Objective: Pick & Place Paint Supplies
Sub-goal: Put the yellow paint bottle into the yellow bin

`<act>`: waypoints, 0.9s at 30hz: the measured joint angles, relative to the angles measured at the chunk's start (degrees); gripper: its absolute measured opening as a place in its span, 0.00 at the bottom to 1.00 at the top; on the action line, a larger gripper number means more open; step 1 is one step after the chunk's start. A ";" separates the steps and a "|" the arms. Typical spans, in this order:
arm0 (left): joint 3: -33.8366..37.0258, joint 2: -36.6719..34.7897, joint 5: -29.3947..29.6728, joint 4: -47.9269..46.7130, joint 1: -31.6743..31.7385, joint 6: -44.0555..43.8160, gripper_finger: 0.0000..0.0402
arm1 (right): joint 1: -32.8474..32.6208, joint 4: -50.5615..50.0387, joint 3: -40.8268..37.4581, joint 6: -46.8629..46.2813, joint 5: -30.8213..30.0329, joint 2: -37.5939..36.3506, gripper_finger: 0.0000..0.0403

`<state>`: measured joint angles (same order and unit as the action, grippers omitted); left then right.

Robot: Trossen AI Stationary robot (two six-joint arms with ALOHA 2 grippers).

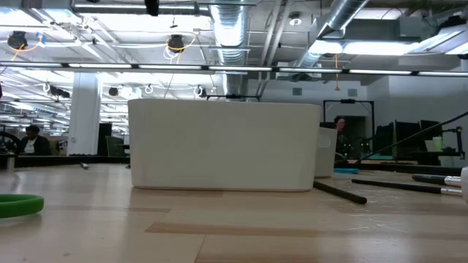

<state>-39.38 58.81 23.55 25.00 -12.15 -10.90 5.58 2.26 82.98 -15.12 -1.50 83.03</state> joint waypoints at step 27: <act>-12.39 -3.41 -8.20 -49.90 -5.70 -19.01 0.28 | 5.73 -20.54 -0.10 5.23 -0.02 -12.77 0.56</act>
<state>-51.76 55.39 15.35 -24.90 -17.86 -29.91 11.32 -18.28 82.88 -9.89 -1.52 70.26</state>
